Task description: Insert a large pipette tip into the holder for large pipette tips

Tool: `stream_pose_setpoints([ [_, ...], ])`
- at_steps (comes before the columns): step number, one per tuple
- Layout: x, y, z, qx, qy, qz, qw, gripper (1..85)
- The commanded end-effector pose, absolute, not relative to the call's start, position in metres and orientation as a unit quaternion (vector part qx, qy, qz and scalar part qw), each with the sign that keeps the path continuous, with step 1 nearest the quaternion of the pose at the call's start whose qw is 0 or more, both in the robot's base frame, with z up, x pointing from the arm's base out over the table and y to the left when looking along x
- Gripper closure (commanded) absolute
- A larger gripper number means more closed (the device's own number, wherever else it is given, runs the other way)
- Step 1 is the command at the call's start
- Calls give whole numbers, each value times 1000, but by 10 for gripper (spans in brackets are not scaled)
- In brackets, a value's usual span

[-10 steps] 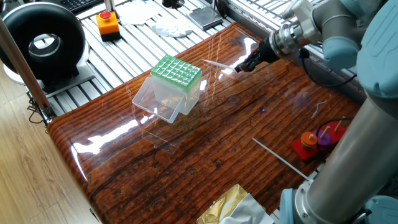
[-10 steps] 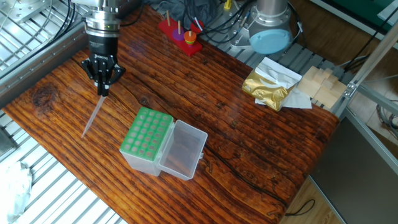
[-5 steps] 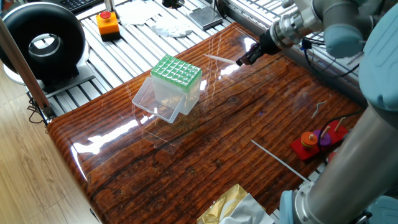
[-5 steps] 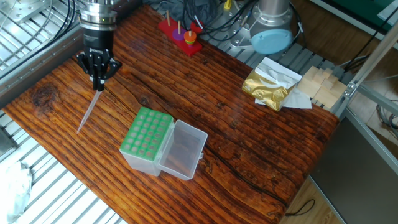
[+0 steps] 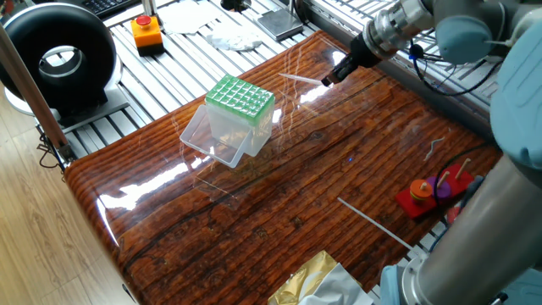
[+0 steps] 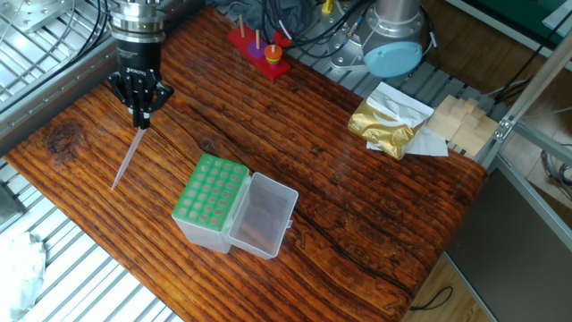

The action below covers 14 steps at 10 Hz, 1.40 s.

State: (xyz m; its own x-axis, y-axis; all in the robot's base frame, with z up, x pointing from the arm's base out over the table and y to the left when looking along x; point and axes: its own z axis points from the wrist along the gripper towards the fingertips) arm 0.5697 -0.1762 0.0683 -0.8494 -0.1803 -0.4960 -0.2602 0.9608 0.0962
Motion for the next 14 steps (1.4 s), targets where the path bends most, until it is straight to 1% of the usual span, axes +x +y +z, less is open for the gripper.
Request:
stream_pose_setpoints([
  [1,575,-172,82,-102,963,79,236,847],
  [3,575,-174,86,-101,965,80,229,847],
  [7,556,-179,78,-86,978,67,179,847],
  [10,525,-184,66,-64,990,62,112,847],
  [11,523,-186,65,-59,991,57,106,847],
  [13,527,-192,74,-62,989,44,130,847],
  [14,531,-197,81,-65,986,35,149,847],
])
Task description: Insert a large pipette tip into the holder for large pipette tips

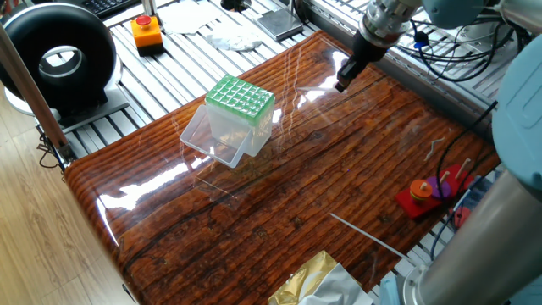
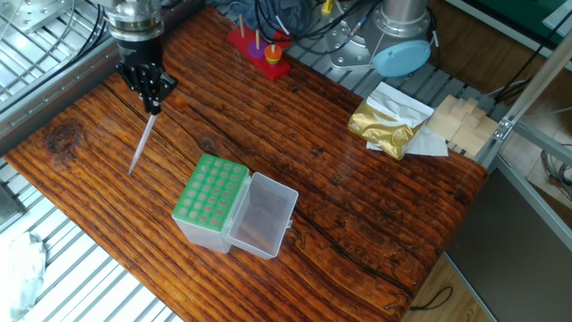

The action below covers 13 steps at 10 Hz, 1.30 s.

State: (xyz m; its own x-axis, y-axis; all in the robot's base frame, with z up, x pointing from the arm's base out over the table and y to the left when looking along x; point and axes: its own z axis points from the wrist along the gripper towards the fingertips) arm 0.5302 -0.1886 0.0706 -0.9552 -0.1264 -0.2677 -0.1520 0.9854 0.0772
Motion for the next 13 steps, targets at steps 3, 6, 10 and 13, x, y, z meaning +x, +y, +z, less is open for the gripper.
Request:
stream_pose_setpoints([
  [3,539,-204,95,-67,980,31,183,847],
  [6,543,-202,94,-72,979,32,186,847],
  [10,549,-194,98,-73,976,47,200,847],
  [13,552,-208,98,-73,976,18,205,847],
])
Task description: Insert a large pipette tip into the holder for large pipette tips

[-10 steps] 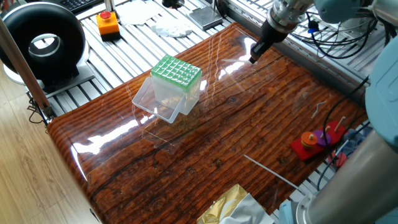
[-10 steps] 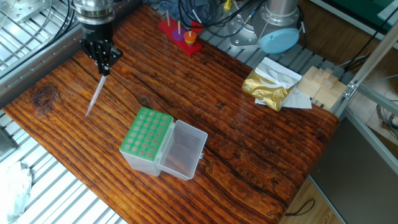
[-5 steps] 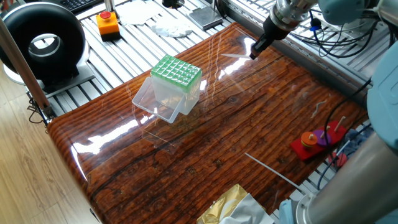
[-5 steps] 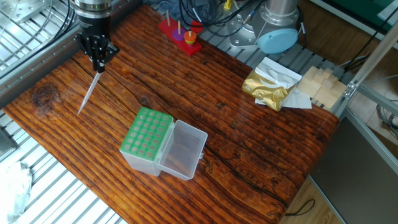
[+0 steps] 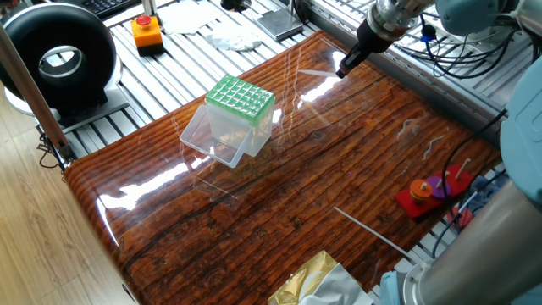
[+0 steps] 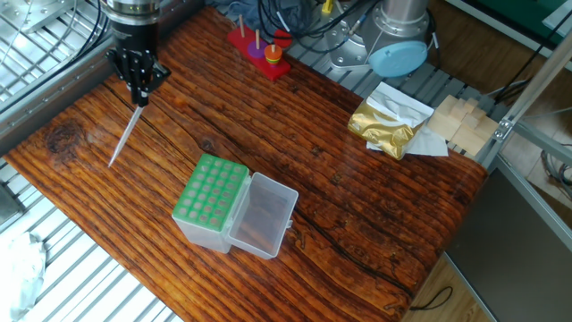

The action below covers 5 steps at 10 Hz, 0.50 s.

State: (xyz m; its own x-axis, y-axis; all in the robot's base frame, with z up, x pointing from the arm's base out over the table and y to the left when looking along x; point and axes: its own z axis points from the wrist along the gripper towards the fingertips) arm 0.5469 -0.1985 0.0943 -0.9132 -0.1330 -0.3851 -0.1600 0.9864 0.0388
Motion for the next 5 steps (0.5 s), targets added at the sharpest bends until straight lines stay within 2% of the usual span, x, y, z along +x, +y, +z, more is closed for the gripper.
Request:
stream_pose_setpoints([
  [1,555,-211,98,-74,975,11,209,847],
  [5,566,-222,103,-81,970,-13,231,847],
])
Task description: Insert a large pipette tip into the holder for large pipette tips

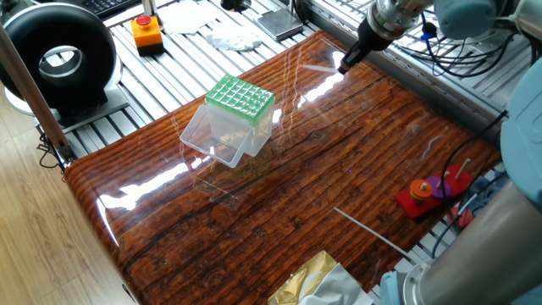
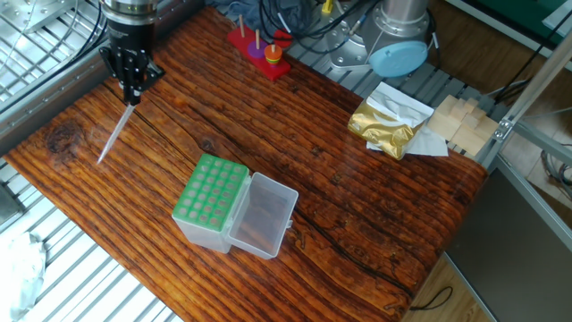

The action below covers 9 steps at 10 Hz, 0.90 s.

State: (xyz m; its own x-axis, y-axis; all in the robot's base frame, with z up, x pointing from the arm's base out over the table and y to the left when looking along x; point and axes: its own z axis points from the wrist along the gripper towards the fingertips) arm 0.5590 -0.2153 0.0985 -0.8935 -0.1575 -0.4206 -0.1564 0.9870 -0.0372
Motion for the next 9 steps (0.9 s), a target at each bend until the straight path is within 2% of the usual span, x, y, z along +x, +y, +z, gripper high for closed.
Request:
stream_pose_setpoints([
  [1,565,-222,103,-79,970,-11,229,847],
  [6,559,-224,100,-77,973,-15,216,847],
  [9,562,-227,117,-72,973,-9,218,847],
])
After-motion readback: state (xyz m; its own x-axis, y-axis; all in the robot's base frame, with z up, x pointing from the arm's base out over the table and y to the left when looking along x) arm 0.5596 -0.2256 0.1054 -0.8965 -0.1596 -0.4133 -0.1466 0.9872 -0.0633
